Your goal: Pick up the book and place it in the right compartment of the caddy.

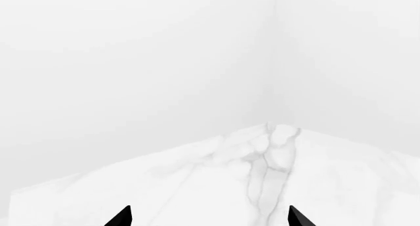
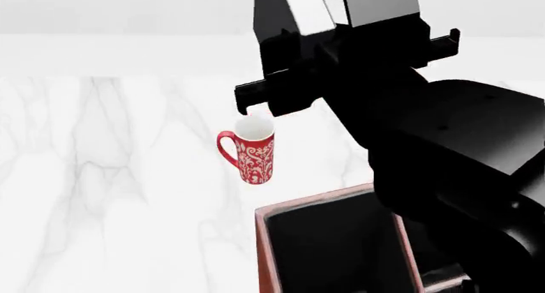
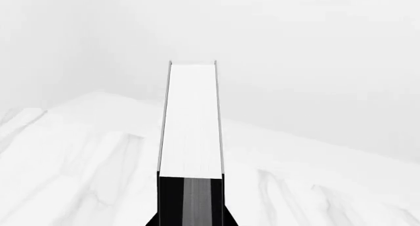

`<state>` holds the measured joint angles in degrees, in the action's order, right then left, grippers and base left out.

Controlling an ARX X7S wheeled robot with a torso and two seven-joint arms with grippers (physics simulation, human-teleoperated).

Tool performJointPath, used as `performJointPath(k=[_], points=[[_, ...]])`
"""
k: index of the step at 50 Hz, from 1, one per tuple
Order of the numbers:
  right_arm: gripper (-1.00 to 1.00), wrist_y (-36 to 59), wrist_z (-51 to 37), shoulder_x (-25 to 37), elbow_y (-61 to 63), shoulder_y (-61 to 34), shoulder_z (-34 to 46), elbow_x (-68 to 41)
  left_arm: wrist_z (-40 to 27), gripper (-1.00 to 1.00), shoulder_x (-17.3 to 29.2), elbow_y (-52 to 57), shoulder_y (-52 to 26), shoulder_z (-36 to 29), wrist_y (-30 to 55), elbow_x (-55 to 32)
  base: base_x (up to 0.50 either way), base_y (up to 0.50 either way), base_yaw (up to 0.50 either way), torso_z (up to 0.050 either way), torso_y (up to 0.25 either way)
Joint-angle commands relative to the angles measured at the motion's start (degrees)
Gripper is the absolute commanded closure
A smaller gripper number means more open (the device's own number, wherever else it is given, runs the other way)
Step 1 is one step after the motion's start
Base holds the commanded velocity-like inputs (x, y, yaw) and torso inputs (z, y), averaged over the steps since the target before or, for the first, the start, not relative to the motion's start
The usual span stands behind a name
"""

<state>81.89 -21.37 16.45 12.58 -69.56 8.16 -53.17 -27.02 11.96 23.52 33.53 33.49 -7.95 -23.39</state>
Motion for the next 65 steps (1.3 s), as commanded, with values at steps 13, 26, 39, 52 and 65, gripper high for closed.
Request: performJointPath(k=[13, 26, 39, 52, 65], points=[[1.0, 7.99, -23.48, 11.77, 1.24, -0.6, -12.39, -12.78, 0.11, -1.0, 0.29, -0.05, -0.34, -0.18, 0.02, -0.24, 0.0, 0.0, 0.0, 0.0, 0.002], [1.0, 7.39, -45.72, 20.68, -5.87, -0.59, -14.54, -31.96, 0.67, -1.0, 0.18, -1.71, -1.0, -0.62, -0.77, -0.21, 0.0, 0.0, 0.0, 0.0, 0.002], [1.0, 4.44, -62.01, 24.99, -18.87, -3.1, -17.02, -43.53, 0.78, -1.0, 0.02, -1.78, -0.54, -0.36, -1.17, -0.45, 0.0, 0.0, 0.0, 0.0, 0.002], [1.0, 2.49, -58.61, 28.7, -25.04, -9.01, -10.76, -35.75, 1.04, -1.0, 0.03, -2.67, -0.85, -0.43, -1.51, -0.73, 0.0, 0.0, 0.0, 0.0, 0.002], [1.0, -1.24, -51.55, 31.49, -32.05, -13.34, -4.01, -26.1, 1.01, -1.0, 0.19, -2.48, -0.71, -0.25, -1.47, -1.06, 0.0, 0.0, 0.0, 0.001, 0.002]])
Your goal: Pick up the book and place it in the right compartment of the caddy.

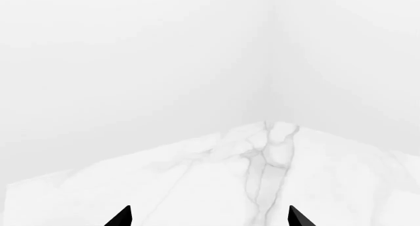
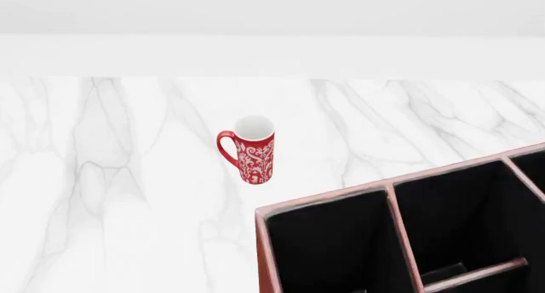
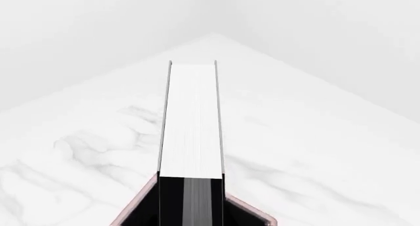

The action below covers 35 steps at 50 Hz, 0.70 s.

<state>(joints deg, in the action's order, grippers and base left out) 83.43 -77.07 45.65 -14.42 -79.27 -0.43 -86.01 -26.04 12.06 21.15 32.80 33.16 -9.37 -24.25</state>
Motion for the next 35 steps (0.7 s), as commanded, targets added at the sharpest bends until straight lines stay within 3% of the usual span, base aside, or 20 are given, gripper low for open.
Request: performJointPath(k=[1, 35], points=[[1.0, -2.9, 4.86, 2.15, -5.99, -3.89, 4.98, 7.06, 0.09, -1.0, 0.09, -0.23, -0.01, 0.07, -0.09, -0.24, 0.0, 0.0, 0.0, 0.0, 0.0], [1.0, -7.86, 10.83, 2.27, -8.48, 0.83, 7.57, 9.48, 0.21, -1.0, -0.06, -0.89, -0.13, -0.6, -0.56, 0.11, 0.0, 0.0, 0.0, 0.0, 0.002]])
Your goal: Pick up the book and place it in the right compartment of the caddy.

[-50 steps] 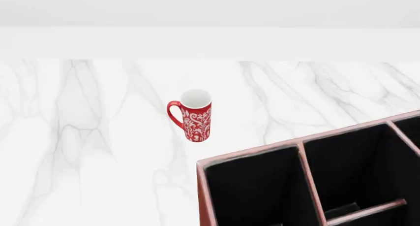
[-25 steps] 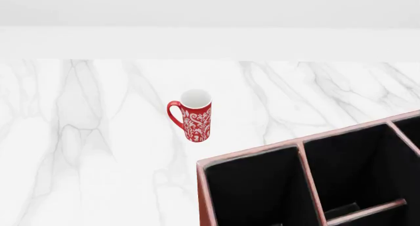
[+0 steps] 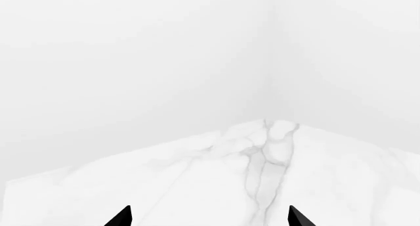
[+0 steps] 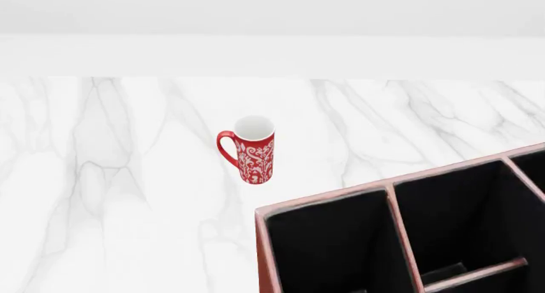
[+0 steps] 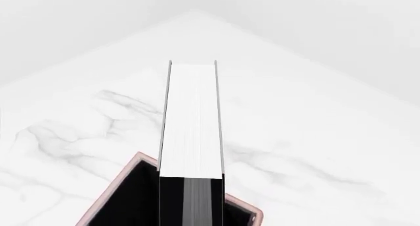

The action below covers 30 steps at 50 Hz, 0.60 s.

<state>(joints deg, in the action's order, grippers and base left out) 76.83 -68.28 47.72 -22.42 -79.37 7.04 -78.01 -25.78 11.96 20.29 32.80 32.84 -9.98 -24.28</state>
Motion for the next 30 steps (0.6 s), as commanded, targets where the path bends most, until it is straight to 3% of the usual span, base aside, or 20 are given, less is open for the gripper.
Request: performJointPath(k=[1, 30], points=[[1.0, -1.17, 2.06, 0.22, -0.5, 1.01, 0.06, 1.33, -0.1, -1.0, 0.07, -0.01, -0.19, -0.37, 0.11, 0.24, 0.0, 0.0, 0.0, 0.0, 0.0], [1.0, -3.78, 7.94, -1.16, -1.83, 5.38, 2.01, 1.78, -0.19, -1.0, 0.49, 0.03, -0.48, -0.98, 0.47, 0.4, 0.0, 0.0, 0.0, 0.0, 0.001]])
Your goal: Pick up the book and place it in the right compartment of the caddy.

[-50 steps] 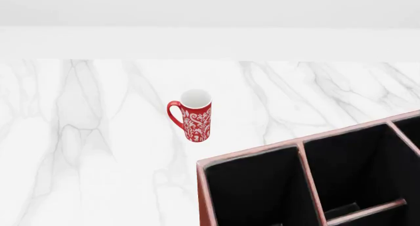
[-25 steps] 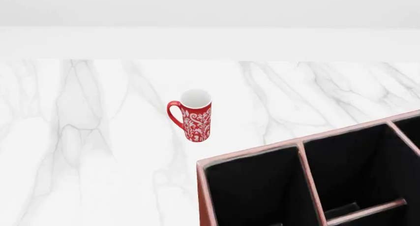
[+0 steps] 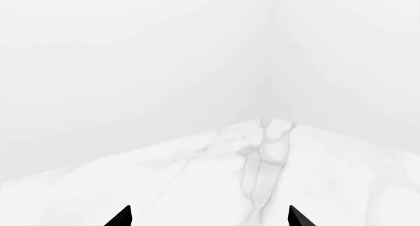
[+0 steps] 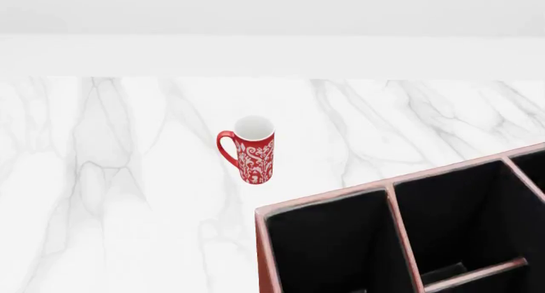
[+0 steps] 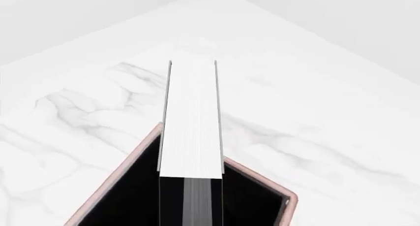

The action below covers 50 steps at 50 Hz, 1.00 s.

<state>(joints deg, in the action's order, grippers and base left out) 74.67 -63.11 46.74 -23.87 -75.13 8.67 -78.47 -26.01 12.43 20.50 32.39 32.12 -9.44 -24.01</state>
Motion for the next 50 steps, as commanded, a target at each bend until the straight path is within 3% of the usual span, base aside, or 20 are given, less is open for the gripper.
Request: performJointPath(k=[1, 16, 30, 31, 50], points=[[1.0, -2.02, 3.22, -0.22, -0.48, 1.53, 0.6, 2.58, 0.03, -1.0, 0.03, -0.23, -0.15, -0.37, -0.06, 0.22, 0.0, 0.0, 0.0, 0.0, 0.0], [1.0, -7.86, 11.9, -1.77, -3.51, 6.59, 4.46, 7.24, -0.16, -1.0, 0.08, 0.63, 0.43, -0.27, 0.04, 0.23, 0.0, 0.0, 0.0, 0.0, 0.001], [1.0, -8.23, 14.29, -2.23, -4.36, 6.92, 5.67, 7.8, -0.27, -1.0, 0.36, 0.83, 0.24, -0.47, 0.4, 0.18, 0.0, 0.0, 0.0, 0.001, 0.001], [-1.0, -8.25, 14.25, -2.18, -4.16, 6.96, 5.64, 7.77, -0.27, -1.0, 0.37, 0.86, 0.25, -0.46, 0.39, 0.17, 0.0, 0.0, 0.0, 0.0, 0.0], [-1.0, -8.38, 14.06, -1.94, -2.94, 6.68, 5.52, 7.46, -0.08, -1.0, 0.27, 0.77, 0.4, -0.44, -0.04, -0.07, 0.0, 0.0, 0.0, 0.0, 0.0]])
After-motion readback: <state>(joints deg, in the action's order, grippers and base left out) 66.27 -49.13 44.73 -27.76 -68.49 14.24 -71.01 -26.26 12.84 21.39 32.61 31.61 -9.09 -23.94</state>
